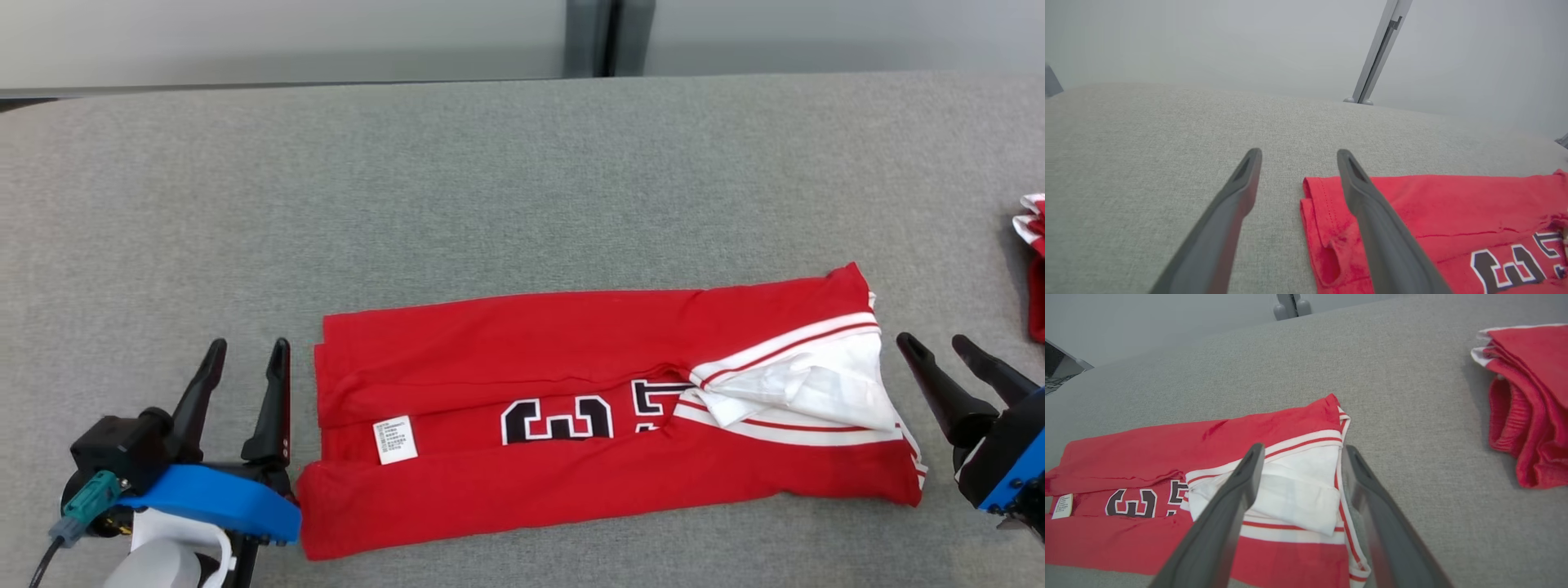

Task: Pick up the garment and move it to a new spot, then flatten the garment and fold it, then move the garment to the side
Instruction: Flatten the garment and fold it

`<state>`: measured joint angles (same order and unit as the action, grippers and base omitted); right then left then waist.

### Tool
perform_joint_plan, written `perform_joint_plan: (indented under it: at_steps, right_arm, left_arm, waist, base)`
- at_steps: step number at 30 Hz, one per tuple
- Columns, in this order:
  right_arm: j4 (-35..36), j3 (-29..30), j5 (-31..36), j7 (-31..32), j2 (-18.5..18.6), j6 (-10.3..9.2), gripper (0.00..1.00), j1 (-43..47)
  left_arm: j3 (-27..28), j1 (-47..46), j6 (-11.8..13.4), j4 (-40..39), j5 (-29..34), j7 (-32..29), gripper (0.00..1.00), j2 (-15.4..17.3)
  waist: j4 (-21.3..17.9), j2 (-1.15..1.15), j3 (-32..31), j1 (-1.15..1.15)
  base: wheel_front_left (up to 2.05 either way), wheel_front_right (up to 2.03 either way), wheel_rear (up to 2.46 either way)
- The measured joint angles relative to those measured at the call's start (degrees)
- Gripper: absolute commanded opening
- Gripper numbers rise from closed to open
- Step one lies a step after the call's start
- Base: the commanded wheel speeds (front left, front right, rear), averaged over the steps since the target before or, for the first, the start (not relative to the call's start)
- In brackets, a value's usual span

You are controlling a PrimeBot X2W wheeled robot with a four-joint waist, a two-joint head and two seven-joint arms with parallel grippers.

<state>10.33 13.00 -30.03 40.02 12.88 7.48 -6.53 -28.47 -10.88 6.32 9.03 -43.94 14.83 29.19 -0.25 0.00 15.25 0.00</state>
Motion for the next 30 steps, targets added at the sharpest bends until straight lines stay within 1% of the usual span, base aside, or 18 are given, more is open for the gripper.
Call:
perform_joint_plan:
  at_steps: [4,9,12,16,21,27,30]
  right_arm:
    - [0.0,2.1,1.5,-2.4,-3.0,0.0,1.0,0.8]
    - [-2.1,4.2,4.2,-5.9,-6.4,0.0,1.0,1.7]
    - [-4.7,5.6,5.9,-8.1,-8.1,0.0,1.0,1.5]
    - [-9.4,7.5,9.0,-10.5,-9.4,0.0,1.0,0.2]
    - [-15.9,8.9,12.0,-12.8,-9.9,0.0,1.0,-2.5]
    - [-24.3,6.8,11.6,-14.9,-9.9,0.0,1.0,-5.9]
    - [-28.2,5.3,12.4,-14.9,-10.0,0.0,1.0,-7.7]
  left_arm:
    - [4.4,-0.4,-0.4,-0.7,1.4,0.1,1.0,-3.3]
    - [11.7,-1.1,-2.3,-0.5,5.5,0.2,1.0,-8.1]
    - [14.4,-1.1,-3.5,0.5,8.6,0.2,1.0,-9.9]
    - [14.7,-1.1,-5.4,3.1,12.5,0.2,1.0,-10.8]
    - [15.1,-2.0,-6.7,6.2,14.9,0.2,1.0,-11.8]
    - [16.5,-2.5,-7.9,8.5,15.9,0.2,1.0,-12.9]
    - [16.9,-2.7,-8.4,9.2,16.3,0.2,1.0,-13.2]
  waist:
    - [1.2,0.0,-1.3,0.0]
    - [2.5,0.0,-2.8,0.0]
    - [2.6,0.0,-3.3,0.0]
    - [2.3,0.0,-3.3,0.01]
    - [2.3,0.0,-3.2,0.01]
    - [2.3,0.0,-3.2,0.01]
    - [2.4,0.0,-3.2,0.01]
  base:
    - [0.0,0.0,0.0]
    - [0.0,0.0,0.0]
    - [0.0,0.0,0.0]
    - [0.0,0.0,0.0]
    - [0.0,0.0,0.0]
    - [0.0,0.0,0.0]
    - [0.0,0.0,0.0]
